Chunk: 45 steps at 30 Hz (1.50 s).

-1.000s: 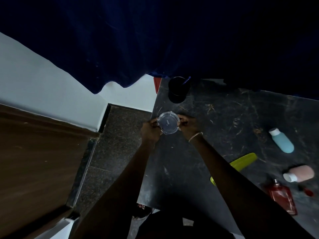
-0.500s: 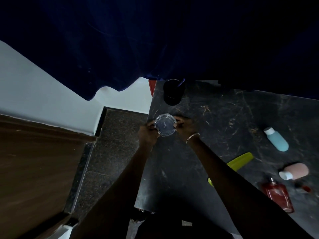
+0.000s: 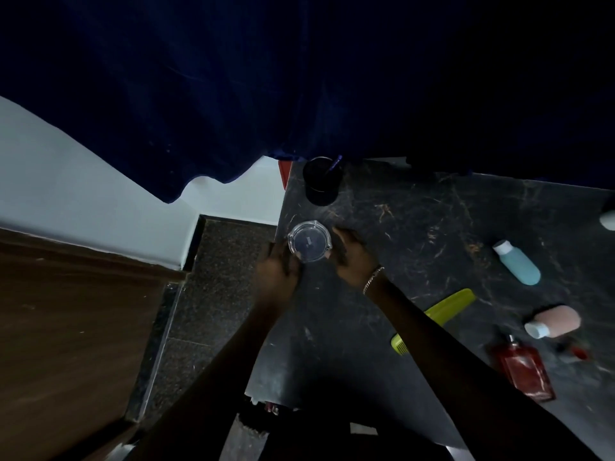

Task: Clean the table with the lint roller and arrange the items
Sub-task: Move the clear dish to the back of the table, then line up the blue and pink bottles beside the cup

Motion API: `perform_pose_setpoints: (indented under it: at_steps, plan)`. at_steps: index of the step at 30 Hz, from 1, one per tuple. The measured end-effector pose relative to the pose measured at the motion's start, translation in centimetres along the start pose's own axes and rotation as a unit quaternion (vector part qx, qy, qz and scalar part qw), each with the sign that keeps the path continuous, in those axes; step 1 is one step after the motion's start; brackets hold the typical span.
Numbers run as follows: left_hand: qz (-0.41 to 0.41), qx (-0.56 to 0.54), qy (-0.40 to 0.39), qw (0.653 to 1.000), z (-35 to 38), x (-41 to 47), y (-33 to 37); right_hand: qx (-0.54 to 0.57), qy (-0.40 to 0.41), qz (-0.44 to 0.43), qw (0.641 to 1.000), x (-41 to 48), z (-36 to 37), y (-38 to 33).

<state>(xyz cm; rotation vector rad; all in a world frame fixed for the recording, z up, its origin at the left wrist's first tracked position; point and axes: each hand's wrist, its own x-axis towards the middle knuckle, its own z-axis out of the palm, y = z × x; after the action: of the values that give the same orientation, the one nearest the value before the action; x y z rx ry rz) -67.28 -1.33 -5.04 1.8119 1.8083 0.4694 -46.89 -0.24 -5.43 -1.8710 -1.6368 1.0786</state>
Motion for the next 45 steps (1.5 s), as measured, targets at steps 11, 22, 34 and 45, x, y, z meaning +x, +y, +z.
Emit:
perform_pose_setpoints:
  at_steps: [11,22,34,45]
  plan:
    - [0.213,0.140,-0.019,0.967,1.1,-6.4,5.6,-0.185,0.069,-0.120,0.973,-10.1,-4.4,3.2]
    - [0.273,0.121,-0.075,0.952,8.4,-12.3,15.2,-0.196,0.100,-0.069,0.973,-18.6,-12.5,10.1]
    - [0.299,0.123,-0.104,0.941,15.1,-16.1,24.7,-0.193,0.161,-0.018,0.968,-24.9,-20.8,17.4]
    - [0.307,0.120,-0.122,0.936,22.1,-10.8,31.1,-0.088,0.179,0.070,0.977,-19.6,-26.4,22.3]
